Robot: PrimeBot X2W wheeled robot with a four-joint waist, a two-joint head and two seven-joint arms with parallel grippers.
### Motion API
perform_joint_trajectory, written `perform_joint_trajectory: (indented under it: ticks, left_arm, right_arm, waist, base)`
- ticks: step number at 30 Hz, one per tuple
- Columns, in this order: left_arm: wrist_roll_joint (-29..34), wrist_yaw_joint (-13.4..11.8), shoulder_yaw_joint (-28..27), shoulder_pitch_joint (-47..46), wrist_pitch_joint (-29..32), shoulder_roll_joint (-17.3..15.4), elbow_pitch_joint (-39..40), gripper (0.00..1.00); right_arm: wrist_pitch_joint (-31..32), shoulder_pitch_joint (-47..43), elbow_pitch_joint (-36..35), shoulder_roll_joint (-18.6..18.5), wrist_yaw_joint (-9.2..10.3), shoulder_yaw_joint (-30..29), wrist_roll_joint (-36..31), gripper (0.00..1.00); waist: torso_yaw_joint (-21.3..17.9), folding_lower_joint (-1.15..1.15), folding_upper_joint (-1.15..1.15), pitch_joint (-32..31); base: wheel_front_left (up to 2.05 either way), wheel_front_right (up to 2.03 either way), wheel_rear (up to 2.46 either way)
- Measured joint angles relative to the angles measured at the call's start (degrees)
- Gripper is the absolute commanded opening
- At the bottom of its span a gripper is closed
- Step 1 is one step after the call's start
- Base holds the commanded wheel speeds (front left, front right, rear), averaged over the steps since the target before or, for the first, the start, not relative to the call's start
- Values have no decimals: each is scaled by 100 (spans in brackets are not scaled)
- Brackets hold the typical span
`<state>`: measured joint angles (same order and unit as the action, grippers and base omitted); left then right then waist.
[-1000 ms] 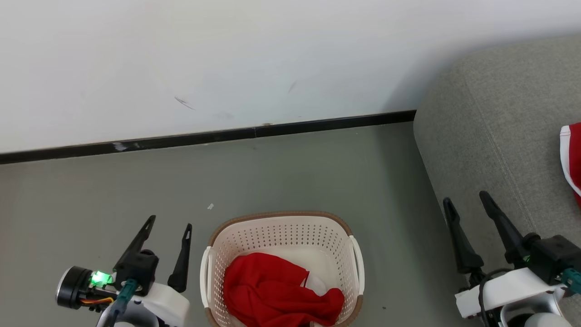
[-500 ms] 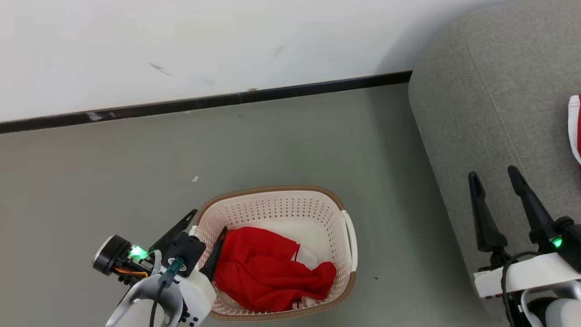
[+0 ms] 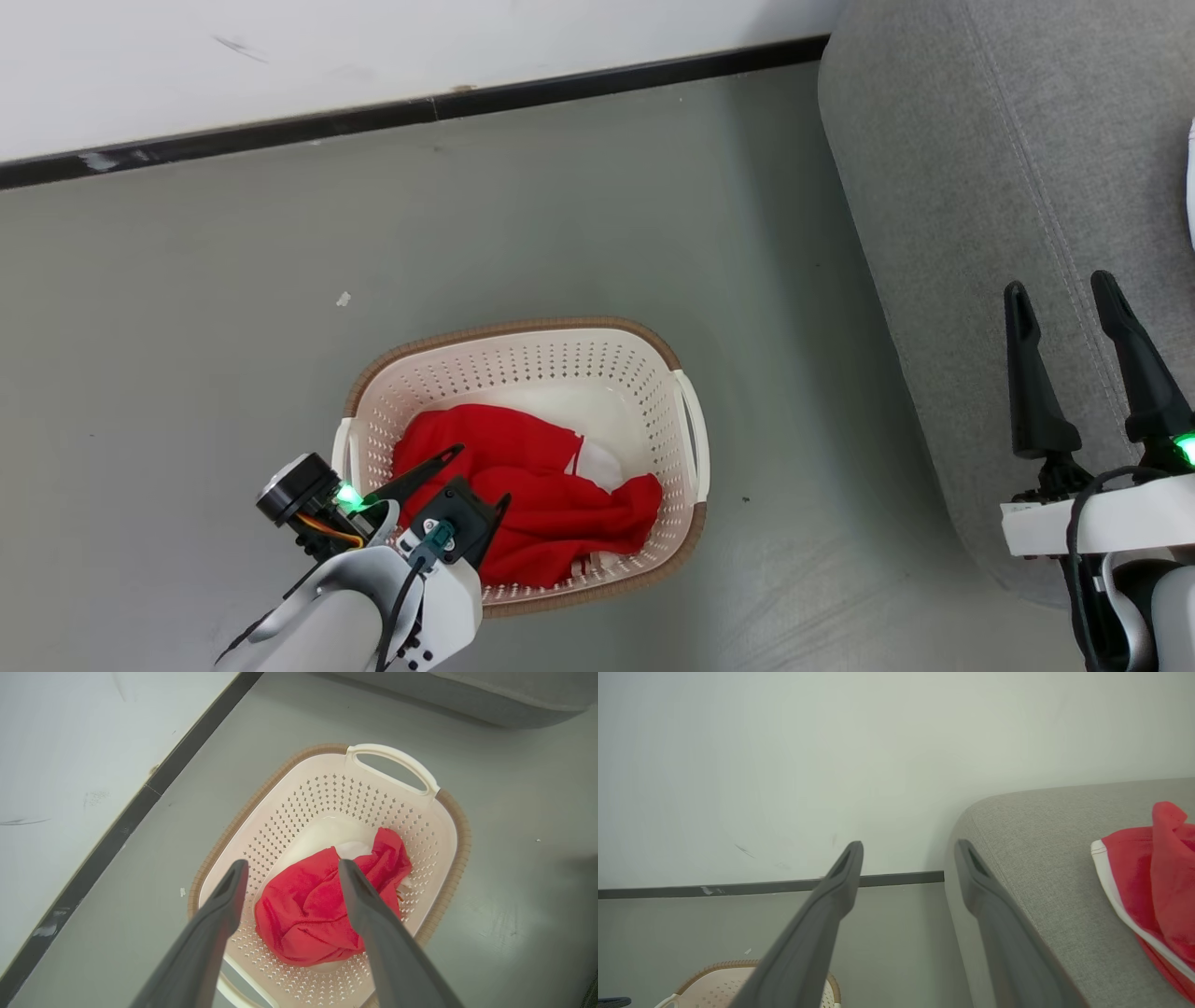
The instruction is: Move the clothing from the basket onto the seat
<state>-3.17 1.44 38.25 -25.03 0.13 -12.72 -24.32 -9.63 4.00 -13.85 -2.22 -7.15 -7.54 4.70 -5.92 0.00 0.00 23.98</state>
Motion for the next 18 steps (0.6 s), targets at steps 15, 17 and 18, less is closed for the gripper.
perform_joint_trajectory:
  ticks: [15,17,18]
  left_arm:
    - [377,383,477,-716,133,64,-903,100]
    - [425,385,534,-793,133,58,-996,100]
    - [450,386,567,-832,134,55,-1040,100]
  right_arm:
    - [-163,518,-21,0,0,104,190,100]
    - [-171,622,-18,0,0,129,224,100]
    - [-180,676,-14,0,0,140,240,100]
  waist:
    - [-423,0,0,889]
    - [-476,0,0,995]
    - [-501,0,0,1046]
  base:
    - [0,0,0]
    - [0,0,0]
    - [0,0,0]
